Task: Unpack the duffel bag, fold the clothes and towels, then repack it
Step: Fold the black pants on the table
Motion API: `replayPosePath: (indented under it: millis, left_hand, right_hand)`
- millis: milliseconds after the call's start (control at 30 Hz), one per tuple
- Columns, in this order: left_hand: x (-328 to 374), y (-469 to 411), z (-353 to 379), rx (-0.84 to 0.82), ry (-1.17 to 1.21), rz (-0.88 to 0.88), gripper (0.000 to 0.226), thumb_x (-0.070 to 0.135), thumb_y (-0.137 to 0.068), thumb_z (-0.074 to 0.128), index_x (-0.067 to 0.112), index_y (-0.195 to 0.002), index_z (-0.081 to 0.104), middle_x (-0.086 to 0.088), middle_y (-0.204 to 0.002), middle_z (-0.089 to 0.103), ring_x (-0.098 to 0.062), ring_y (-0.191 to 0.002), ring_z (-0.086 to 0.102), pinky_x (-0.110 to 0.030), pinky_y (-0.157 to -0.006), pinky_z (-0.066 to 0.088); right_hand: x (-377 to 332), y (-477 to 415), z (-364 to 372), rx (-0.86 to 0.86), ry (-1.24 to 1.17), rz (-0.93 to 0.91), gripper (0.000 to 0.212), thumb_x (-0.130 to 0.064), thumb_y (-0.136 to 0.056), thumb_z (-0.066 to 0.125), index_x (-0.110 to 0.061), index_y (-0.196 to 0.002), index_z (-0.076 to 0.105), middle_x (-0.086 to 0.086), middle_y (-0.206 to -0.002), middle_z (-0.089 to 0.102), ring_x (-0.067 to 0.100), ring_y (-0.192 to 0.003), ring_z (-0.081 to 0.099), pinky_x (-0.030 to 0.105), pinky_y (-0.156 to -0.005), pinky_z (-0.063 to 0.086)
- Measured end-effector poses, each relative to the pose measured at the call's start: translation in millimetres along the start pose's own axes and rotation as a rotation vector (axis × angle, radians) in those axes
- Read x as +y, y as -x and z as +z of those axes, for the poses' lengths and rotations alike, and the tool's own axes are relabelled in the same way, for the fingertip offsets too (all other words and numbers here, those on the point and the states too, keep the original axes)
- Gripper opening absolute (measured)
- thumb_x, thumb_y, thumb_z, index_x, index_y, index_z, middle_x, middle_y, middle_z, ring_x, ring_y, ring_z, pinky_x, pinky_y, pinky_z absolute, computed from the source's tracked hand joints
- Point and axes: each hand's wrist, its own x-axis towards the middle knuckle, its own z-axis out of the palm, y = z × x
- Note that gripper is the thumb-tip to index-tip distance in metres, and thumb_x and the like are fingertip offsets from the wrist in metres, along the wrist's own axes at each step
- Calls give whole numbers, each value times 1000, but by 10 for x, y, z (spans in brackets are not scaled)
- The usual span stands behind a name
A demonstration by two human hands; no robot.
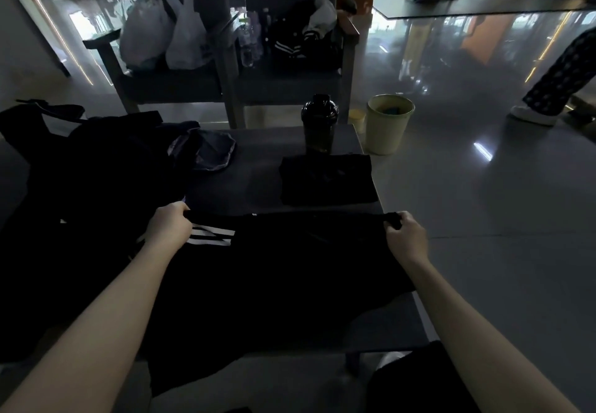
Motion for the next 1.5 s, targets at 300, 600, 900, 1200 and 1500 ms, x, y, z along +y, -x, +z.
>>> replayPosePath:
  millis: [300,600,900,1200,1500]
  left_hand:
    - [66,-64,22,88,-24,67,35,-3,-90,37,8,-114,59,-8,-85,57,-21,-68,54,-32,-59,46]
    - [115,-149,109,79,-196,83,37,-1,-92,36,6,-126,51,-15,-112,58,-29,-93,58,-41,-80,50]
    - [98,43,356,317,-252,397,25,8,-87,59,2,-111,61,-18,-112,59,-37,-102,55,-50,-82,44]
    - [-109,222,786,-147,-229,261,62,48,-100,28,16,-152,17,-2,-160,9,-21,-147,6,-41,-117,9]
    - [26,573,744,69,-381,322,66,48,-97,39,11,-149,28,-8,-158,18,-25,-146,17,-48,-116,14]
  right_hand:
    - [34,2,31,85,212,-50,11,-17,-93,49,-7,-98,51,16,-95,63,34,-85,60,37,-70,45]
    - [-113,20,51,304,217,-231,15,-19,-95,50,-7,-102,55,12,-100,59,31,-83,58,30,-64,33]
    - [-222,95,188,336,441,-509,34,-13,-82,65,-5,-114,57,16,-121,54,35,-108,52,45,-88,41]
    - [44,168,375,-158,762,-457,56,-50,-99,25,-25,-149,22,-2,-159,13,15,-147,4,49,-116,-3]
    - [26,244,274,-294,822,-375,68,-60,-95,12,-25,-152,4,-2,-160,-6,13,-146,-11,50,-115,-10]
